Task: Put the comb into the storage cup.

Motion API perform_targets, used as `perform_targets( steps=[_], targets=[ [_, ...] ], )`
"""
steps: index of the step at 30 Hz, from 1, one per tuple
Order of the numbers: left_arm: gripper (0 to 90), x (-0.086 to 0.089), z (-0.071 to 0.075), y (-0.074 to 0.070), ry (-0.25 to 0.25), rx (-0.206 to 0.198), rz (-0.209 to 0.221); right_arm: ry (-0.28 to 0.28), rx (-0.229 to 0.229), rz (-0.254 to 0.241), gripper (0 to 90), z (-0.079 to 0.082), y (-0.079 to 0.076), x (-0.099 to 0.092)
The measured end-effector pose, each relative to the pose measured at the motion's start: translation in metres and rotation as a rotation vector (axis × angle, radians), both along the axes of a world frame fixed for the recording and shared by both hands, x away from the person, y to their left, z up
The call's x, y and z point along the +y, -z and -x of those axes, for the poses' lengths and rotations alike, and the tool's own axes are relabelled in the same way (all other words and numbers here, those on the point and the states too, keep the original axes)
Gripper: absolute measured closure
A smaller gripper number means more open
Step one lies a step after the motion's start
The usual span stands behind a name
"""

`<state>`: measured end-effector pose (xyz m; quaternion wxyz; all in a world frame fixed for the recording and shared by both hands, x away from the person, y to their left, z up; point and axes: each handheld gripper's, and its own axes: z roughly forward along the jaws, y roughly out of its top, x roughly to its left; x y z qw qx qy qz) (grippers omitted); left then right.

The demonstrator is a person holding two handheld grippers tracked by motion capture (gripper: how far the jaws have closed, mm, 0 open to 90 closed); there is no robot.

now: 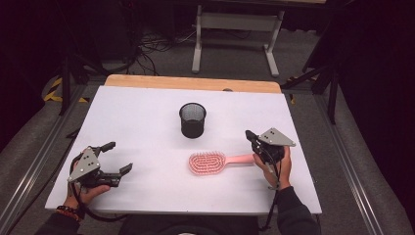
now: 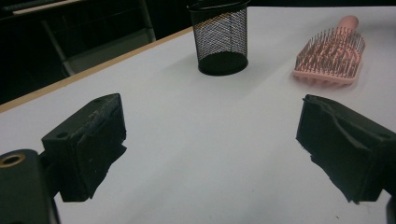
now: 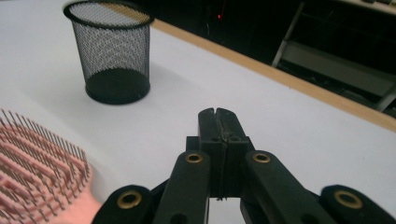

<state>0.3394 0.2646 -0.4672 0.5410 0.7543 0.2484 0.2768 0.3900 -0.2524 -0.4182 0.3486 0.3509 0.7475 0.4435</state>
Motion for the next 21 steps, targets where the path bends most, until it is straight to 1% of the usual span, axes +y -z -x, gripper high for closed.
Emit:
perform_targets(
  steps=[1,2,4,6,8,10,11,13,15,17,18,19,21],
  targets=[
    [9.0,0.0,0.002,0.0,0.003,-0.004,0.007,0.005,0.012,0.01,89.7,-0.001,0.002,-0.001],
    [9.0,0.0,0.002,0.0,0.003,-0.004,0.007,0.008,0.02,0.016,89.8,-0.002,0.004,-0.001],
    [9.0,0.001,0.002,0.0,0.002,-0.003,0.007,0.012,0.05,0.032,89.8,-0.004,0.009,-0.002],
    [9.0,0.001,0.002,0.0,0.001,-0.004,-0.005,0.015,0.076,0.045,89.8,-0.006,0.013,-0.002],
    [9.0,0.001,0.002,0.001,0.001,-0.007,-0.005,0.013,0.099,0.049,89.8,-0.007,0.017,-0.003],
    [8.9,0.001,0.002,0.0,0.002,-0.01,-0.008,0.013,0.106,0.054,89.8,-0.007,0.018,-0.003],
    [8.8,0.001,0.003,0.0,0.003,-0.008,-0.004,0.006,0.122,0.058,89.8,-0.007,0.02,-0.002],
    [8.8,0.0,0.003,-0.001,0.007,-0.013,0.0,0.003,0.133,0.074,89.8,-0.006,0.022,-0.002],
    [8.7,-0.001,0.002,0.0,0.008,-0.008,0.0,0.004,0.15,0.08,89.8,-0.007,0.024,-0.002],
    [8.8,-0.001,0.003,0.0,0.005,-0.008,-0.009,0.006,0.157,0.085,89.8,-0.008,0.025,-0.003],
    [8.7,-0.001,0.003,0.0,0.004,-0.01,-0.011,0.003,0.163,0.087,89.8,-0.009,0.026,-0.003],
    [8.3,-0.001,0.003,0.0,-0.003,-0.019,-0.007,0.005,0.18,0.093,89.8,-0.009,0.029,-0.003],
    [8.0,-0.002,0.003,-0.002,0.0,-0.021,-0.008,0.005,0.192,0.109,89.8,-0.009,0.032,-0.003]
  ],
)
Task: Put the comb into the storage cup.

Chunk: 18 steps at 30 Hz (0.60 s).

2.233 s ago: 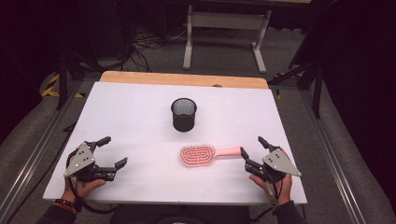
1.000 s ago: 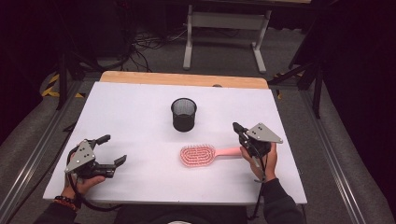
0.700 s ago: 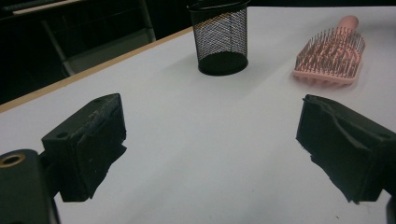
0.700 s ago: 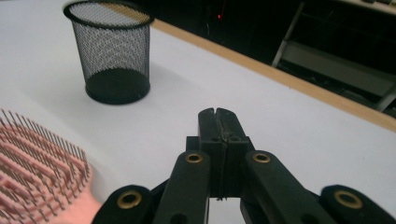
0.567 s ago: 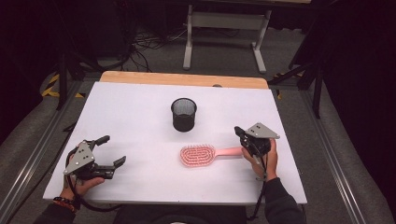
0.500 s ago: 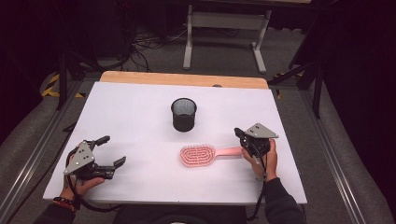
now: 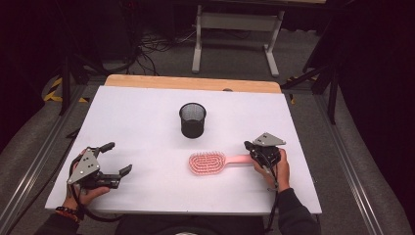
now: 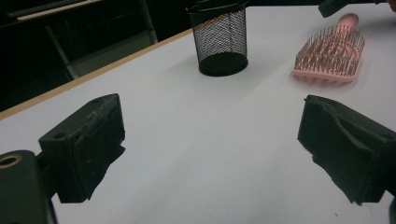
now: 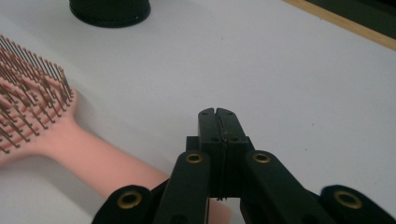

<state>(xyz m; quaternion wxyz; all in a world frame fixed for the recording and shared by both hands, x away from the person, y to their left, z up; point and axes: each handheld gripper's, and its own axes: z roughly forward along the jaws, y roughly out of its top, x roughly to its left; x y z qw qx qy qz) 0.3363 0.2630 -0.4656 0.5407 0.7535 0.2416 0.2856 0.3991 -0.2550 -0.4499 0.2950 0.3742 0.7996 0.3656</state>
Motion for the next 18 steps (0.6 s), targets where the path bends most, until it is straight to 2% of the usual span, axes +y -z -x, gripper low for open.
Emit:
perform_targets(
  steps=[4,7,8,9,14,18],
  targets=[
    [6.9,-0.0026,0.0003,0.0005,0.003,-0.002,-0.022,0.005,0.031,0.014,89.8,0.0004,0.0033,-0.0008],
    [6.9,-0.0024,0.0012,0.0005,0.0,-0.002,-0.021,0.006,0.05,0.026,89.8,-0.0004,0.005,0.0001],
    [6.9,-0.0024,0.0016,0.0006,-0.002,-0.002,-0.02,0.002,0.076,0.037,89.8,-0.0018,0.0064,0.0006],
    [6.9,-0.0023,0.0019,0.0006,-0.001,-0.002,-0.026,0.002,0.083,0.042,89.8,-0.0022,0.0071,0.0008],
    [7.1,-0.0033,0.0012,0.0005,-0.002,-0.003,-0.026,-0.005,0.1,0.04,89.8,-0.0022,0.0078,0.0008],
    [7.3,-0.0045,0.0005,0.0015,-0.001,0.005,-0.031,-0.002,0.119,0.059,89.9,-0.0011,0.0075,0.0022]
  ],
)
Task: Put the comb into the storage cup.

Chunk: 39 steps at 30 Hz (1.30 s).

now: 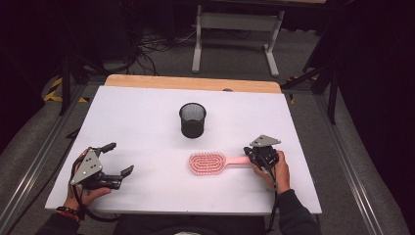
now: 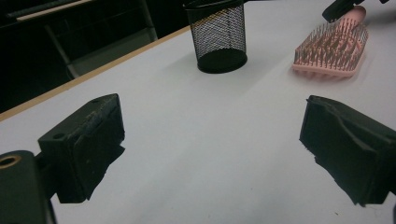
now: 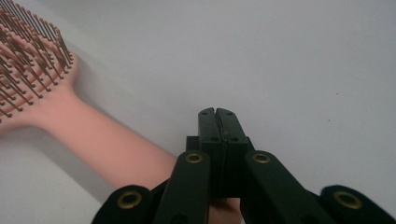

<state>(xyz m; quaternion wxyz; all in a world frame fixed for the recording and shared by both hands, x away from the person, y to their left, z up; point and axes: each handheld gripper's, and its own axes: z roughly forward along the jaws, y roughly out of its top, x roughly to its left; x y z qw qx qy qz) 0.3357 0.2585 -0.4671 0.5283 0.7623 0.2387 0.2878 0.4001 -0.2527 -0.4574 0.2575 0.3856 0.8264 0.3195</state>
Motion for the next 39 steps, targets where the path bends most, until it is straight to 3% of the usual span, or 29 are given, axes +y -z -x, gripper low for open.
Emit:
perform_targets(
  steps=[6,18,39],
  targets=[
    [7.0,0.0,0.002,-0.001,0.018,-0.004,-0.001,-0.013,0.035,0.016,89.8,0.003,0.005,0.002],
    [7.1,-0.001,0.001,0.001,0.031,0.013,-0.02,-0.009,0.052,0.011,89.8,0.015,0.004,0.003],
    [6.9,-0.002,0.0,0.001,0.045,0.019,-0.025,-0.071,0.071,-0.001,89.7,0.033,0.005,0.003]
  ],
)
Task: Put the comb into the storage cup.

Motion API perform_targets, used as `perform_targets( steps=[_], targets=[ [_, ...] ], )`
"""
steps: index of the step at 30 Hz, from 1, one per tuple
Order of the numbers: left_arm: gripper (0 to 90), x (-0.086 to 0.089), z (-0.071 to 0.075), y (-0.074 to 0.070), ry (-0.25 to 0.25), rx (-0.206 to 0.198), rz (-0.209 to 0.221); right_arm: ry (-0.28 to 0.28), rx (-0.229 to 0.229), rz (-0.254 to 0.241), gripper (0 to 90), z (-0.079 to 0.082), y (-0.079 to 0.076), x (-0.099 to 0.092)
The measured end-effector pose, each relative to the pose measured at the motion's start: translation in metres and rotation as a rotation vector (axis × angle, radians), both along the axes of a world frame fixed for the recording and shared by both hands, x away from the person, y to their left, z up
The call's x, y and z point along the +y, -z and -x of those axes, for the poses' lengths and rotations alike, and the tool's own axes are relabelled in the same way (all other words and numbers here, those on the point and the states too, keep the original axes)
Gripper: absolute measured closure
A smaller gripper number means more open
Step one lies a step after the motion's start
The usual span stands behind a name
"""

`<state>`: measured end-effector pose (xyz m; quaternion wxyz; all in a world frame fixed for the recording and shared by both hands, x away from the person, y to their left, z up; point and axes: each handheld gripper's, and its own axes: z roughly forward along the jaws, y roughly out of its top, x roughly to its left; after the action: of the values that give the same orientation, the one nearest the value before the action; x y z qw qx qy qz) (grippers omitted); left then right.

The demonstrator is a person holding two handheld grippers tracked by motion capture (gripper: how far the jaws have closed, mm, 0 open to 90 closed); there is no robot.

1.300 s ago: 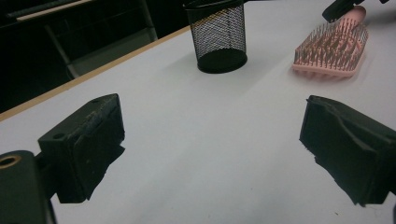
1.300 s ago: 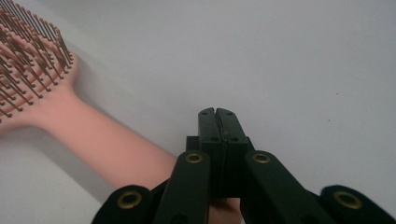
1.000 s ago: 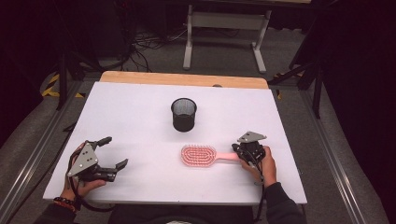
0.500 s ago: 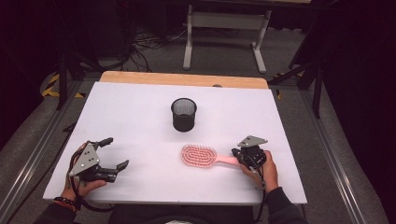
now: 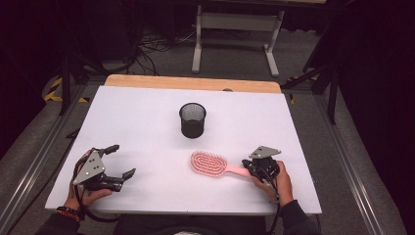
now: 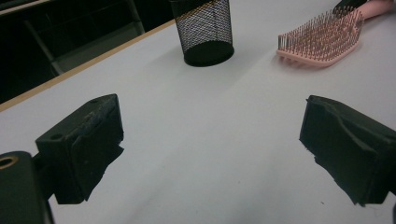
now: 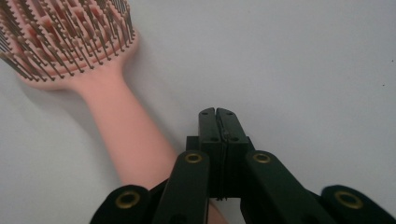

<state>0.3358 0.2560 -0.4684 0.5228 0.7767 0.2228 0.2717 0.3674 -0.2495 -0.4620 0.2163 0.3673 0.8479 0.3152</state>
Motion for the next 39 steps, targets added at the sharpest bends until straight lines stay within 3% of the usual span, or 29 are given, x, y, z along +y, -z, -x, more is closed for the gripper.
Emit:
perform_targets(
  steps=[39],
  targets=[
    [7.1,-0.002,0.0,0.002,0.009,0.015,-0.015,-0.1,-0.003,0.023,89.6,0.019,-0.002,0.013]
  ],
)
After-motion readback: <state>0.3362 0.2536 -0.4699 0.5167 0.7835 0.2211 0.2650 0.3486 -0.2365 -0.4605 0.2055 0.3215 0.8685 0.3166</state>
